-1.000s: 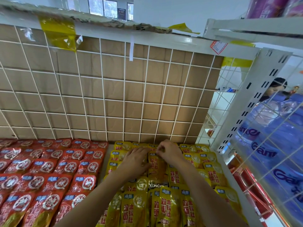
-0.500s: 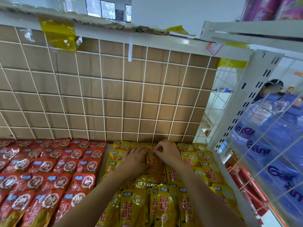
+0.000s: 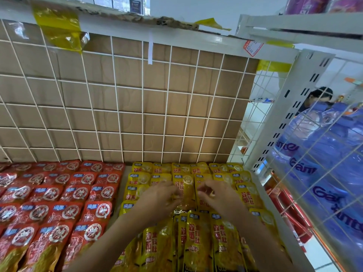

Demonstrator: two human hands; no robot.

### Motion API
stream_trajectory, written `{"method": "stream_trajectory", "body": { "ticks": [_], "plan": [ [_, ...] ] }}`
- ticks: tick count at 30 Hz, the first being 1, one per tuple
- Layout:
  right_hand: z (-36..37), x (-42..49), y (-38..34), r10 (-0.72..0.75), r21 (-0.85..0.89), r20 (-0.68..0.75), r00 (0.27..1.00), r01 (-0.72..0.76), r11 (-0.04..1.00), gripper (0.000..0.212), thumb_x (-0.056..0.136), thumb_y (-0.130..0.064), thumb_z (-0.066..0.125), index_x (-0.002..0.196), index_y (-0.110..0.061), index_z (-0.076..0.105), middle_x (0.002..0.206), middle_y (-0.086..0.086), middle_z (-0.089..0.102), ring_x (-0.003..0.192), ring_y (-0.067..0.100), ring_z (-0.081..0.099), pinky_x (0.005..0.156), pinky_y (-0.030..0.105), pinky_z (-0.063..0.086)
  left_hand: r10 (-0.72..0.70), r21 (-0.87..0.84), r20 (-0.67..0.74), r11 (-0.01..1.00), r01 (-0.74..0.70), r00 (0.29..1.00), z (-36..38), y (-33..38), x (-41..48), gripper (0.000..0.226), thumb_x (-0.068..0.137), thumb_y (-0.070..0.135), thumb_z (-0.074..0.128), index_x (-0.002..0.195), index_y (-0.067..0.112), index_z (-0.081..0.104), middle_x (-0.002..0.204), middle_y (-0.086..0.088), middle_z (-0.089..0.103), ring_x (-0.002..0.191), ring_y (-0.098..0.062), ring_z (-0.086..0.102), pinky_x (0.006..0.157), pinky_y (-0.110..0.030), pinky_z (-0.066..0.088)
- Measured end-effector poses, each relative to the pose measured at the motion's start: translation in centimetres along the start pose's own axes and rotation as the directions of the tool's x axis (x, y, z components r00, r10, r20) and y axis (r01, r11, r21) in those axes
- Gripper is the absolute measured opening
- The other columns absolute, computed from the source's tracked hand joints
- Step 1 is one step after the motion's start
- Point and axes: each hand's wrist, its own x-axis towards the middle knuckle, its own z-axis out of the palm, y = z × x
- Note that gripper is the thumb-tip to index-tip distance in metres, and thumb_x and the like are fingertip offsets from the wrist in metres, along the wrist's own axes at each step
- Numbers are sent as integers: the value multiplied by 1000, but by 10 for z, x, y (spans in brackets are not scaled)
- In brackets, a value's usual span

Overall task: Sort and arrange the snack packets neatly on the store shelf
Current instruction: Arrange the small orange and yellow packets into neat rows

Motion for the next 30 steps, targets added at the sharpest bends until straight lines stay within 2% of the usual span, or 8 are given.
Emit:
{"method": "stream_trajectory", "body": {
  "ticks": [3, 7, 11, 16, 22, 24, 27, 30],
  "plan": [
    [4, -16, -1, -33, -62, 81, 996, 38, 997, 23, 90, -37, 56, 107, -23, 64, 94, -17, 52, 91, -1, 47, 80, 14, 38, 41, -45, 0, 998, -41, 999, 3, 3, -11, 27, 92, 41, 50, 112, 27, 61, 109, 12, 54, 106, -3, 46, 86, -18, 34],
    [8, -25, -6, -60, -142, 225, 972, 93, 985, 28, 91, -40, 53, 111, -23, 62, 107, -8, 56, 99, 3, 43, 84, 19, 34, 50, -73, 39, 996, -47, 998, 4, 9, -19, 21, 92, 37, 52, 108, 27, 62, 98, 16, 49, 95, -1, 45, 80, -15, 34],
    [11, -27, -6, -30, -112, 223, 974, 56, 992, 23, 91, -32, 54, 111, -23, 61, 112, -7, 56, 104, 6, 48, 87, 17, 38, 32, -97, 107, 995, -22, 994, 8, 13, -22, 22, 91, 35, 55, 112, 30, 60, 104, 19, 55, 100, -1, 50, 91, -20, 42],
    [16, -27, -6, -44, -80, 235, 971, 64, 995, 24, 91, -26, 54, 113, -18, 61, 105, -7, 54, 98, 5, 47, 78, 13, 35, -10, -226, 83, 974, 28, 997, 11, 21, -23, 24, 91, 20, 57, 113, 29, 60, 91, 21, 54, 81, 5, 50, 68, -4, 39],
    [18, -24, -1, -15, 45, 267, 964, 3, 999, 8, 89, -16, 56, 93, -22, 60, 83, -19, 51, 76, -3, 47, 62, 9, 34, -98, -365, 21, 926, 99, 995, 11, 24, -25, 18, 94, 18, 53, 109, 28, 57, 81, 17, 55, 69, 6, 52, 60, -10, 40],
    [18, -24, 1, -9, 124, 281, 960, -27, 992, 21, 89, -16, 59, 77, -32, 52, 74, -17, 51, 72, -3, 48, 62, 12, 35, -137, -325, -27, 938, 121, 990, 9, 19, -25, 19, 95, 19, 51, 111, 27, 57, 87, 16, 57, 74, 2, 54, 62, -11, 41],
    [16, -25, 2, -4, 223, 286, 958, -62, 973, 29, 89, -16, 60, 72, -37, 49, 71, -14, 52, 68, -4, 48, 63, 15, 36, -111, -151, -39, 983, 104, 993, 8, 9, -24, 19, 92, 26, 55, 110, 27, 59, 102, 12, 56, 95, -5, 52, 84, -22, 45],
    [16, -26, 2, -16, 240, 283, 959, -54, 969, 25, 89, -16, 59, 75, -35, 51, 73, -15, 54, 70, -4, 50, 66, 16, 37, -25, 106, 87, 994, 16, 996, 8, 6, -22, 31, 89, 42, 53, 118, 30, 56, 115, 11, 48, 114, -6, 38, 102, -25, 29]
  ]
}}
